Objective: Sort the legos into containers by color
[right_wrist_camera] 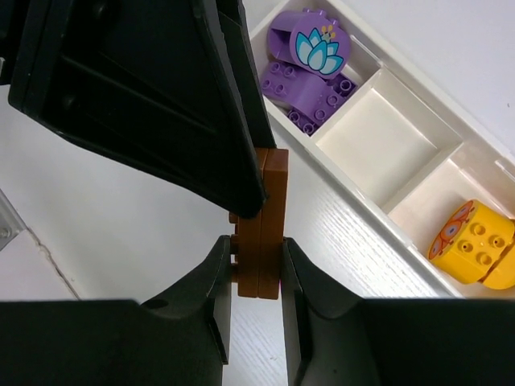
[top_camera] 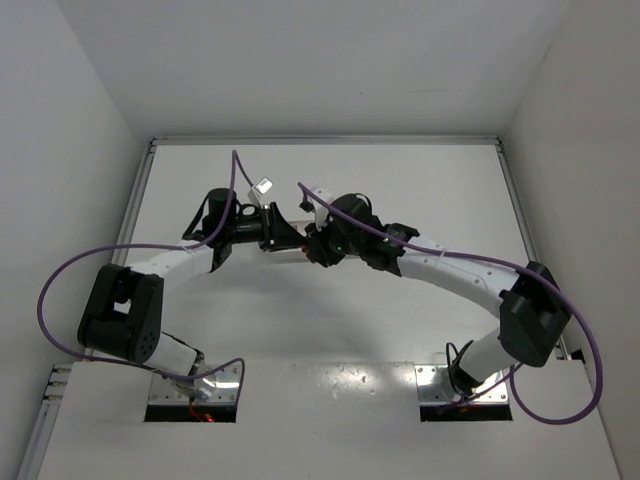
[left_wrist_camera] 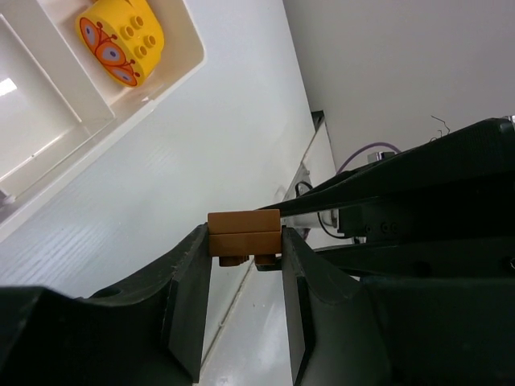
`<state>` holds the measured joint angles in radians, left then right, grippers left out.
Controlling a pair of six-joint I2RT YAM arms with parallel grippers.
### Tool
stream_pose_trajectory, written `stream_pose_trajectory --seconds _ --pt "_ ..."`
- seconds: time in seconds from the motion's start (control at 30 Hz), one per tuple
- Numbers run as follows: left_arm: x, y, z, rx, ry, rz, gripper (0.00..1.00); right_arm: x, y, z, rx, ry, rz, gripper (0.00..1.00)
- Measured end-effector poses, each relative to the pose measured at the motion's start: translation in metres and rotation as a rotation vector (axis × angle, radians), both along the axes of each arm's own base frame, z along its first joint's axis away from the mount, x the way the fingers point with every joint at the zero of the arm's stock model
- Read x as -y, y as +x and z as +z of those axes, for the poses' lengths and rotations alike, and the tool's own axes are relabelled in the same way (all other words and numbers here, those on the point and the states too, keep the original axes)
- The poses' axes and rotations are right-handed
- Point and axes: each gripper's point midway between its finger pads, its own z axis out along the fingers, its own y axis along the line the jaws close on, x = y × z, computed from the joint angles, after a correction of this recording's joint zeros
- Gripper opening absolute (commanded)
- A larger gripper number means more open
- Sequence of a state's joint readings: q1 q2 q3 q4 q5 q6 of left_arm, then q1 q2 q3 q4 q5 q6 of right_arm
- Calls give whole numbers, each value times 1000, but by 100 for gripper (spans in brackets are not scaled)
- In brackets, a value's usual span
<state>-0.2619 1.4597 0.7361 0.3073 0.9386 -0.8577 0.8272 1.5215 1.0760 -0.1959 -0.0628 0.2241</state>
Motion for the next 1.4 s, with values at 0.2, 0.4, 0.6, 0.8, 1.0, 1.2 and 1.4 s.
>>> stream_pose_trajectory --seconds 0.2,0.4,0.6,0.8,1.0,1.2,1.4 --pt "-1 -5 -4 15 14 -27 10 -7 -11 0 -33 12 102 77" --pt "-6 -10 -7 47 43 -48 9 -7 -32 3 -69 38 313 93" --pt "-12 -24 8 139 23 -126 9 22 -34 19 -92 98 364 90" --pt "-12 -41 30 211 -61 -244 9 46 -54 30 -169 239 462 85" --pt "-11 -55 39 231 -109 -328 9 39 -85 37 -345 414 630 78" --pt "-11 -60 41 225 -125 -354 9 31 -91 36 -468 492 670 75" --pt "-9 -64 42 220 -129 -371 9 24 -84 36 -500 515 651 70"
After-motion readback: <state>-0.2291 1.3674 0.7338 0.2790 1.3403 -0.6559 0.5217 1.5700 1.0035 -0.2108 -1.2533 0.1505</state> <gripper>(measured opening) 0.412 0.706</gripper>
